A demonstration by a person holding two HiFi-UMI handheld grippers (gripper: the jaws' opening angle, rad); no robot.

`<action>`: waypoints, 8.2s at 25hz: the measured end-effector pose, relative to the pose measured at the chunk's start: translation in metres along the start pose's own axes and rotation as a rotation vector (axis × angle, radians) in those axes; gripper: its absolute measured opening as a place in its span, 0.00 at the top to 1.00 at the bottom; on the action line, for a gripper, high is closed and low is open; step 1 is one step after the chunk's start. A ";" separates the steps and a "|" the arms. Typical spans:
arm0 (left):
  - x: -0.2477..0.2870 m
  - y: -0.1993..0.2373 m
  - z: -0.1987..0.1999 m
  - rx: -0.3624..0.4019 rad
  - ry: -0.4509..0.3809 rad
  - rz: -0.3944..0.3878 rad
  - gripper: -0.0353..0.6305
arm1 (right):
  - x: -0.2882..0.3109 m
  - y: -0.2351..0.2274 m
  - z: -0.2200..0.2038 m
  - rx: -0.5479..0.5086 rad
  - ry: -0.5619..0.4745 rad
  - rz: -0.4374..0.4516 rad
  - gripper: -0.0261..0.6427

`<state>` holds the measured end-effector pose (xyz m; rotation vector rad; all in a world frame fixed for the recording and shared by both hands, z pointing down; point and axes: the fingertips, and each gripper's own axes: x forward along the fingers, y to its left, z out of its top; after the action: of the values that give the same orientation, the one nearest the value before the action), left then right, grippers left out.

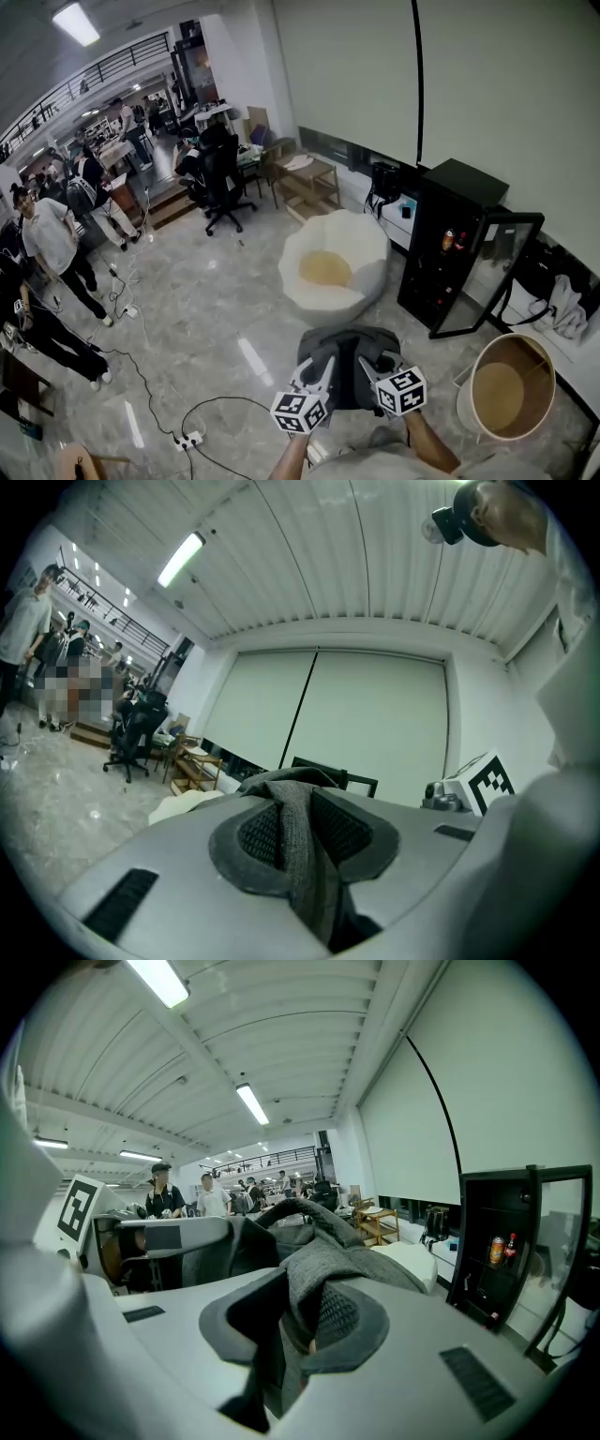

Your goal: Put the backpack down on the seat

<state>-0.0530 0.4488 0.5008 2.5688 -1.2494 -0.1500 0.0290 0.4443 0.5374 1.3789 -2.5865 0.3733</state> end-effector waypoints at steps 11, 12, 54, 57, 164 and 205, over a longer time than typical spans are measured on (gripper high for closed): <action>0.006 0.016 -0.009 -0.021 0.010 0.002 0.81 | 0.017 -0.003 -0.010 -0.003 0.017 -0.001 0.84; 0.007 0.017 -0.009 -0.021 0.010 0.001 0.81 | 0.018 -0.004 -0.010 -0.003 0.016 -0.003 0.84; 0.252 0.150 0.026 -0.074 0.035 0.054 0.81 | 0.216 -0.193 0.058 0.016 0.055 0.039 0.84; 0.277 0.158 0.030 -0.072 0.034 0.060 0.81 | 0.232 -0.214 0.068 0.009 0.052 0.048 0.84; 0.609 0.588 0.151 -0.138 0.128 -0.078 0.81 | 0.731 -0.381 0.213 0.055 0.124 -0.042 0.84; 0.756 0.571 0.127 -0.178 0.138 0.123 0.81 | 0.771 -0.539 0.224 0.026 0.179 0.164 0.84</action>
<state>-0.0414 -0.5045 0.5689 2.3039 -1.2768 -0.0541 0.0434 -0.5196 0.6114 1.0883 -2.5603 0.5307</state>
